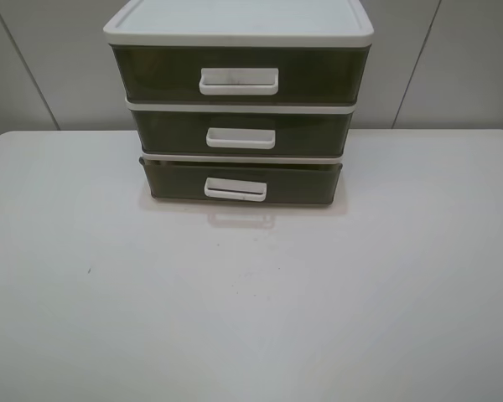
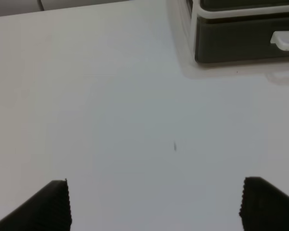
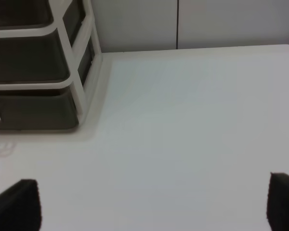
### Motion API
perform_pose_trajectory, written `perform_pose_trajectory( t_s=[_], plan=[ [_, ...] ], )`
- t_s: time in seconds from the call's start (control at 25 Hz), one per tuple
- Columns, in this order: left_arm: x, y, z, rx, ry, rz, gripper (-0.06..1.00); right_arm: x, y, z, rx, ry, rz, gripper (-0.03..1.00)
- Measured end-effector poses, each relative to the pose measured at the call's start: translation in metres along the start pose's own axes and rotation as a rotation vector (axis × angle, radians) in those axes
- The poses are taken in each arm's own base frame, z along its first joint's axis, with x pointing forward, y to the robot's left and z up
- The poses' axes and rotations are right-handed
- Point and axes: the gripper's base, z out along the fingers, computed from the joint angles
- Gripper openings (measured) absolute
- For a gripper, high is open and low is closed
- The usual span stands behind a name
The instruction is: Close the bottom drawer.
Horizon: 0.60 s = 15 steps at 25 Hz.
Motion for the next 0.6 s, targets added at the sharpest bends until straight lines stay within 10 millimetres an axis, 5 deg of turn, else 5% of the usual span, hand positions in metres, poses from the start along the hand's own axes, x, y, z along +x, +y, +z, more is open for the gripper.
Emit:
perform_pose_trajectory(
  t_s=[0.6],
  plan=[
    [0.0000,0.0000,0.0000,0.000,0.000,0.000,0.72,0.0000,-0.0001,0.0000,0.001,0.000,0.003,0.82]
  ],
)
